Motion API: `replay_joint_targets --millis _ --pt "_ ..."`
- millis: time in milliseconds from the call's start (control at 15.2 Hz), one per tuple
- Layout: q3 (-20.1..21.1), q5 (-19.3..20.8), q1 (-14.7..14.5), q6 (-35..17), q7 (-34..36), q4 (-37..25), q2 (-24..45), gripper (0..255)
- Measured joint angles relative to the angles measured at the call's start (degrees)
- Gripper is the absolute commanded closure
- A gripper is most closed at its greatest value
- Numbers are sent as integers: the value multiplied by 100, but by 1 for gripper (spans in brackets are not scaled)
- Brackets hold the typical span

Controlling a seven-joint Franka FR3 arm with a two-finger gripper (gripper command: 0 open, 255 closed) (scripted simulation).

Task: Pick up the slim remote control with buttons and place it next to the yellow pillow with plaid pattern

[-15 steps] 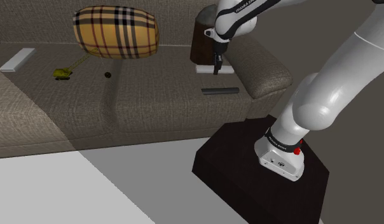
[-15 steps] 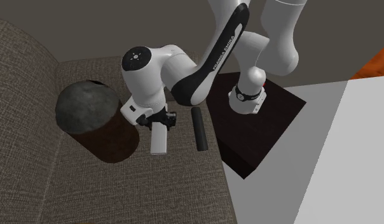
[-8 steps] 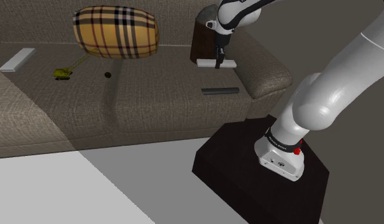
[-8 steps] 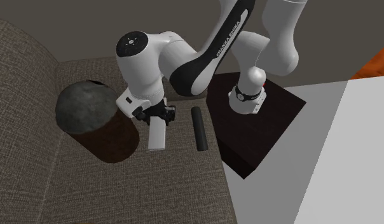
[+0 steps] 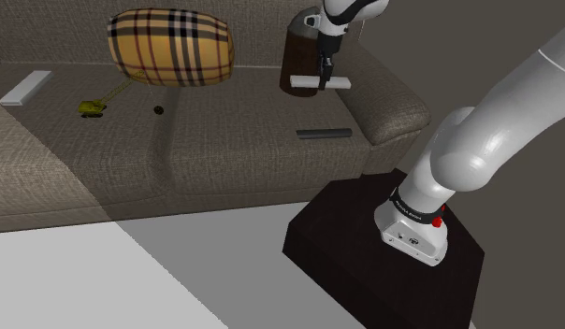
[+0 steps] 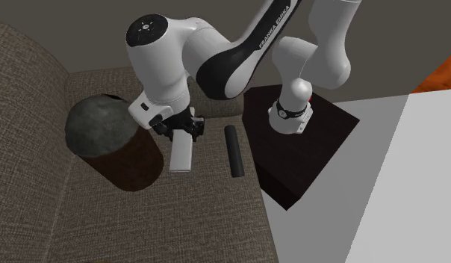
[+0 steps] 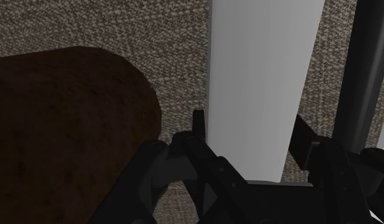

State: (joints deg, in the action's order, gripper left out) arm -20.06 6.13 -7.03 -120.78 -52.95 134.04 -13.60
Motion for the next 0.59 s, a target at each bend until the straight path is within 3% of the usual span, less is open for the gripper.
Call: replay_joint_targets --millis 594 --pt "58 44 10 737 17 -472 -274 255"
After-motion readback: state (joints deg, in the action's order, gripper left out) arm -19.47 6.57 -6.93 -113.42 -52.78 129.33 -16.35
